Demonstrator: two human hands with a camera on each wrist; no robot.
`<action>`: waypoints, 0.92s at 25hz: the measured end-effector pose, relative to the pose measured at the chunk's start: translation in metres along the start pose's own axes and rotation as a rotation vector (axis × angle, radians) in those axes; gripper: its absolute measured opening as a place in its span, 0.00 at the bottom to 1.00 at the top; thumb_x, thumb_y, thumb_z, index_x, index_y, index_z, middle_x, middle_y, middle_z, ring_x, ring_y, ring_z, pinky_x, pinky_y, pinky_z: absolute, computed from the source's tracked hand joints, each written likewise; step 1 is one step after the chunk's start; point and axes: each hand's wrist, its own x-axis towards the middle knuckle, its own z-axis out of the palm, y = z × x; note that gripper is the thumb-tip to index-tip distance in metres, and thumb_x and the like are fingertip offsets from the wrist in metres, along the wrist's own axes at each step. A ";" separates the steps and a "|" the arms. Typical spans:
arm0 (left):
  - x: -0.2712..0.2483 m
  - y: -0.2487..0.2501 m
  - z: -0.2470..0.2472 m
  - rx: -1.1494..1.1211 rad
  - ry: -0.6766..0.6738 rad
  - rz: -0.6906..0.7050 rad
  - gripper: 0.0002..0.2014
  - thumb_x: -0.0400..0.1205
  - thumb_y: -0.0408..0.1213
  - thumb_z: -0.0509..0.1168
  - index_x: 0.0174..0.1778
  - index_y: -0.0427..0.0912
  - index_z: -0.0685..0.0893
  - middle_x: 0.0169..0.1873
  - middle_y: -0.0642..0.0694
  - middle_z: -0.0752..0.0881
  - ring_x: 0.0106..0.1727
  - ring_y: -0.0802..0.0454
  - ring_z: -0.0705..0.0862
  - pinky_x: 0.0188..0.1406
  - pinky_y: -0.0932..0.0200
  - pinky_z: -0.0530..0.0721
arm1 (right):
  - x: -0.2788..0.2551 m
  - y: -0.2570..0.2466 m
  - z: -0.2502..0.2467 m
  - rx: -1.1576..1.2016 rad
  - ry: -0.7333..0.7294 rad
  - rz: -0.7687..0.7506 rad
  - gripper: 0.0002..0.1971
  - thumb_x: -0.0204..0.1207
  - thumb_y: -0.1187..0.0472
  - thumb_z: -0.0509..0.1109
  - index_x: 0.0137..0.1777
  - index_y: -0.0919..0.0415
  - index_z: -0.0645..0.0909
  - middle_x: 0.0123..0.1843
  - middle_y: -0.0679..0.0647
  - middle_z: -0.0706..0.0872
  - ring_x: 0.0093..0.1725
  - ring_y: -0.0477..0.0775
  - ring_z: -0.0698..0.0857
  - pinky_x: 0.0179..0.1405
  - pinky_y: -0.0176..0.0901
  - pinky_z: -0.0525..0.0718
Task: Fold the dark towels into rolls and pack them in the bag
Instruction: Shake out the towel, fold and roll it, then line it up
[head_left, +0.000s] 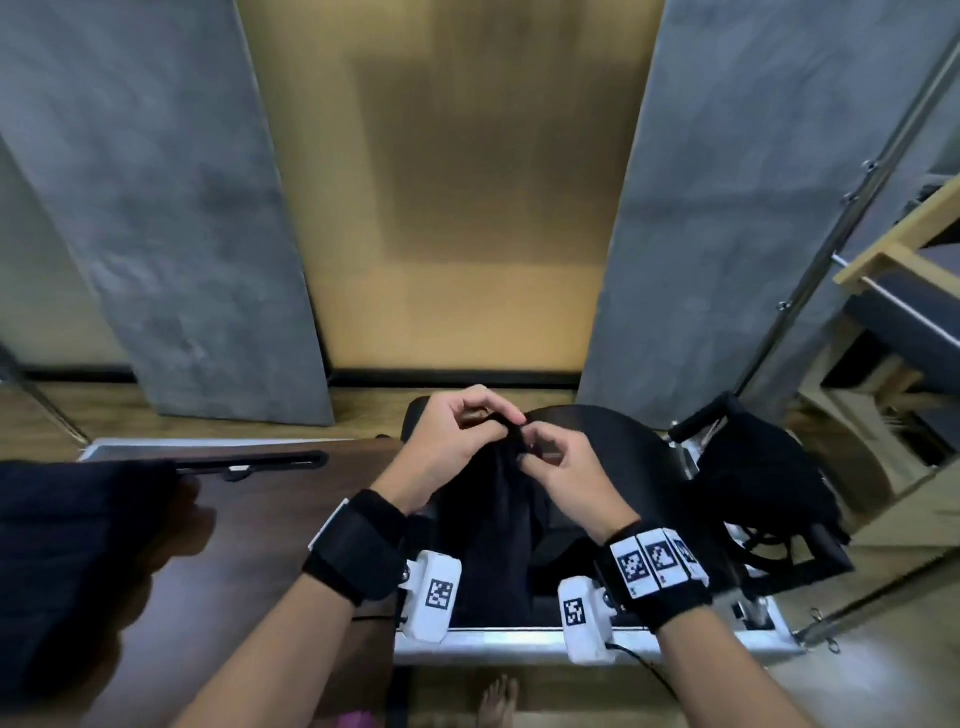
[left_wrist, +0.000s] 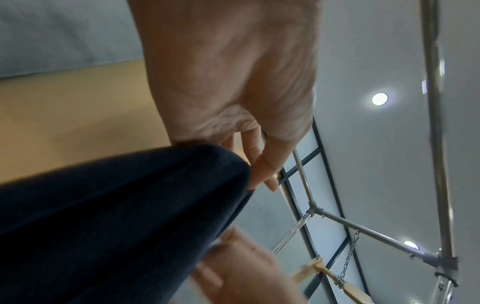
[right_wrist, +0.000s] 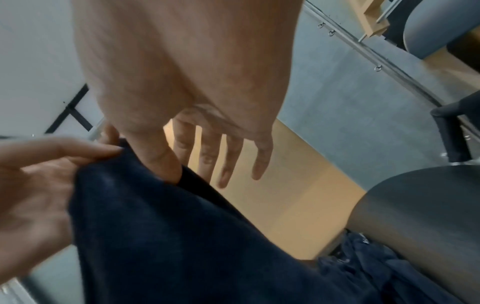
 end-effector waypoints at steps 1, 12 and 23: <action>-0.015 0.008 -0.004 0.016 0.027 0.025 0.11 0.81 0.15 0.68 0.45 0.34 0.91 0.46 0.45 0.92 0.51 0.55 0.90 0.57 0.65 0.83 | -0.012 0.004 0.005 -0.014 -0.021 0.051 0.09 0.78 0.70 0.76 0.50 0.54 0.88 0.47 0.46 0.91 0.51 0.48 0.88 0.59 0.53 0.82; -0.195 0.020 -0.083 0.123 0.011 -0.181 0.16 0.82 0.44 0.77 0.56 0.39 0.82 0.48 0.45 0.86 0.51 0.59 0.85 0.55 0.69 0.79 | -0.118 -0.083 0.128 0.144 -0.216 -0.061 0.13 0.80 0.69 0.77 0.41 0.65 0.74 0.34 0.47 0.75 0.36 0.45 0.72 0.38 0.39 0.70; -0.316 0.033 -0.179 -0.035 0.002 -0.491 0.32 0.81 0.79 0.57 0.57 0.60 0.95 0.51 0.53 0.96 0.56 0.55 0.94 0.52 0.64 0.90 | -0.187 -0.158 0.285 0.233 -0.037 -0.200 0.09 0.68 0.86 0.76 0.42 0.74 0.86 0.52 0.61 0.93 0.55 0.55 0.93 0.60 0.43 0.87</action>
